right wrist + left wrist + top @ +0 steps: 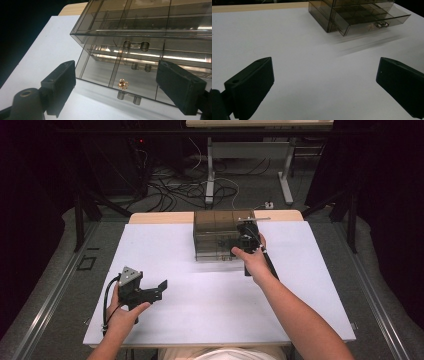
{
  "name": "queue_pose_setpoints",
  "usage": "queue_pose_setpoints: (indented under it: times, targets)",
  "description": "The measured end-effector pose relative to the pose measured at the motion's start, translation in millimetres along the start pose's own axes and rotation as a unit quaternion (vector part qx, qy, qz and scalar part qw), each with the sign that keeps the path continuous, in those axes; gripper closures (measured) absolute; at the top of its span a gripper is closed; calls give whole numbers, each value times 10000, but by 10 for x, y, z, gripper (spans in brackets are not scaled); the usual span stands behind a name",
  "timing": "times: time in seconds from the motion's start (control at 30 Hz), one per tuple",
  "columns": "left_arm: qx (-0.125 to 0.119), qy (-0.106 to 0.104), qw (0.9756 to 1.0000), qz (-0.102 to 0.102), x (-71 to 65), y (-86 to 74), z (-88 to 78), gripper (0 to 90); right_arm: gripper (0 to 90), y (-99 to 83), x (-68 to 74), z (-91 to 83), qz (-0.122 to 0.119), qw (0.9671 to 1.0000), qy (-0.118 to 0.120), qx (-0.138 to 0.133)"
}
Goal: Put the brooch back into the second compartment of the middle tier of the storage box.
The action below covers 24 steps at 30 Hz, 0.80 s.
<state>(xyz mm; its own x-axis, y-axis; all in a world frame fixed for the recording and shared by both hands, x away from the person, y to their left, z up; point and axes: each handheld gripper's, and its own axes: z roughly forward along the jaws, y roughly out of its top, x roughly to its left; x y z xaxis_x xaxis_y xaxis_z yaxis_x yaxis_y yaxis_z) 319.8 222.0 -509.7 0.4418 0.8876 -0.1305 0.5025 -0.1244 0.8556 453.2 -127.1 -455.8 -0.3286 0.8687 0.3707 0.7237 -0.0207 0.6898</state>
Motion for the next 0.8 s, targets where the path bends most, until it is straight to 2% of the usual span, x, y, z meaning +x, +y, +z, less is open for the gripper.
queue_pose_setpoints:
  times: [0.2, 0.5, 0.6, 0.8]
  targets:
    - [-7, -10, 10000, -22, 0, -1, 3, 15, 114, -21, -17, -77, -107, 9999, -59, -19]
    - [12, -3, 10000, -21, -4, -1, 4, 15, 0, -53, -41, -281, -338, 9992, -96, -187]
    - [3, 9, 10000, -4, -4, -1, 1, 15, 0, -79, -42, -338, -399, 9990, 12, -219]
    - [6, -4, 10000, -30, -5, -3, 6, 15, 0, -159, -43, -431, -676, 9971, -80, -331]
